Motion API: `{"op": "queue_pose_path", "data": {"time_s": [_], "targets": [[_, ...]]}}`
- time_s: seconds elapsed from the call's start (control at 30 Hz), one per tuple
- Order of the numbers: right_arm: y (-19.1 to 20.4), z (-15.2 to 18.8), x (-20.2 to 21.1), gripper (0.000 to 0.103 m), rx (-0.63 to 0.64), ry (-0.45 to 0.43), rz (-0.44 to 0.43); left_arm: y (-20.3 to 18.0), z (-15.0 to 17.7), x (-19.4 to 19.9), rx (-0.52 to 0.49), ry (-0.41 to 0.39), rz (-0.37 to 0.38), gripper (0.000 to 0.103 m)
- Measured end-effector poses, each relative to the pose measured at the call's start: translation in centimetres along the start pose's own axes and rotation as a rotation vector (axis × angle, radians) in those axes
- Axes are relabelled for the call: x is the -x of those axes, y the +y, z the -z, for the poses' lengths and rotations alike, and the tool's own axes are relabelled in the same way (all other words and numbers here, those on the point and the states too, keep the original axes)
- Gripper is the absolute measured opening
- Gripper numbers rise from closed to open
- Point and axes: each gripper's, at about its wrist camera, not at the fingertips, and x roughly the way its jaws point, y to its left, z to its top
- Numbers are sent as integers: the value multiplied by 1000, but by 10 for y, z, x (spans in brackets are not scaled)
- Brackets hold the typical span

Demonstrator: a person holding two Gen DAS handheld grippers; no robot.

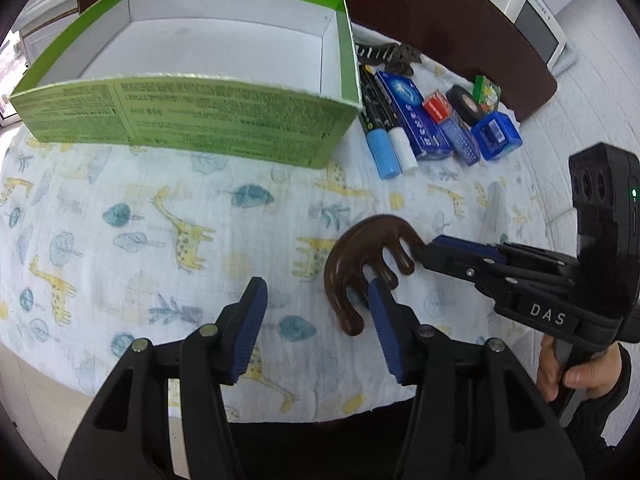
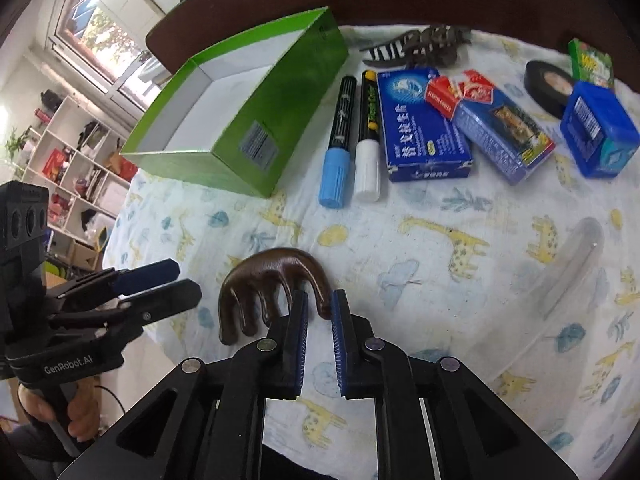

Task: Organize rigid objects
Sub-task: 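Carry the comb into the green box and open the right tool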

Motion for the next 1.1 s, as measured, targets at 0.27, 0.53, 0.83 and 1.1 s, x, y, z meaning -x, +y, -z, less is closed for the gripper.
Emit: {"op": "queue_pose_path", "data": {"time_s": [0.27, 0.53, 0.83, 1.1], "targets": [[10, -6, -15, 46, 139, 37, 52, -18, 5, -19, -55, 41, -7, 45], [26, -1, -20, 35, 215, 60, 97, -24, 1, -20, -93, 15, -17, 33], [42, -11, 12, 34, 221, -58, 119, -33, -14, 19, -143, -108, -36, 33], [76, -46, 34, 34, 243, -175, 77, -14, -45, 66, -163, -238, -95, 33]]}}
